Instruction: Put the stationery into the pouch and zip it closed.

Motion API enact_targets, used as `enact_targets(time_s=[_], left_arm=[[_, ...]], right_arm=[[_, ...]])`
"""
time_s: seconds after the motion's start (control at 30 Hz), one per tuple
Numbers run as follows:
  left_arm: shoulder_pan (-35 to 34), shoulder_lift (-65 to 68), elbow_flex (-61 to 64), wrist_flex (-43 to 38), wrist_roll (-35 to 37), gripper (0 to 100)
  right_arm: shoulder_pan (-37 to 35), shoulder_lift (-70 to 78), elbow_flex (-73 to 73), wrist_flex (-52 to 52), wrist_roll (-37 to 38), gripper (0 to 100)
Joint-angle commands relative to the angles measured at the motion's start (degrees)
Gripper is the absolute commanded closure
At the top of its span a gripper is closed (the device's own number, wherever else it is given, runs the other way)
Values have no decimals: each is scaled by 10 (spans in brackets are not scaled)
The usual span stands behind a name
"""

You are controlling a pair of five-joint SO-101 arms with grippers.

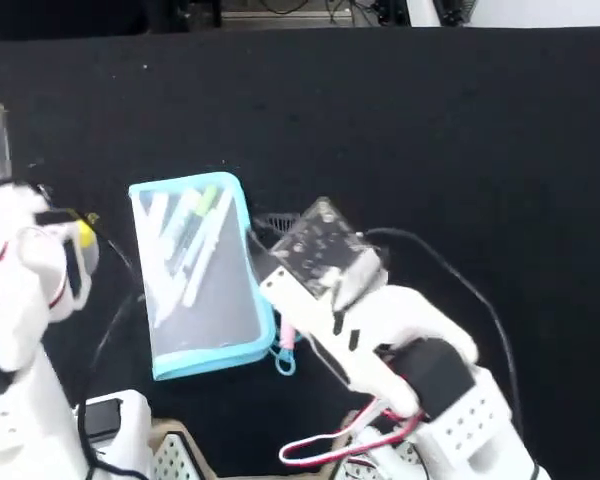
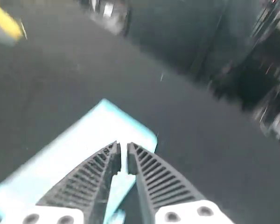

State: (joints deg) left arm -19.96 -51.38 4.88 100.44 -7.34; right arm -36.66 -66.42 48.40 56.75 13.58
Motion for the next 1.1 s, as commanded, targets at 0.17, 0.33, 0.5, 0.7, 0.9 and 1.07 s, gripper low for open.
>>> enact_targets(time_s=[0.17, 0.33, 0.5, 0.7, 0.9, 1.07], left_arm=[[10, -7, 263, -153, -54, 816], [11, -7, 358, -235, -53, 816], [60, -9, 408, -256, -46, 816], [125, -11, 458, -286, -1, 816], [153, -12, 489, -287, 0, 816], [156, -12, 490, -287, 0, 816]], right_arm=[[65, 62, 122, 57, 89, 864], [154, 192, 122, 11, 89, 871], [153, 287, 122, -14, 89, 871], [86, 309, 147, -23, 95, 871], [17, 255, 209, -39, 123, 871], [17, 219, 298, -164, 124, 872]])
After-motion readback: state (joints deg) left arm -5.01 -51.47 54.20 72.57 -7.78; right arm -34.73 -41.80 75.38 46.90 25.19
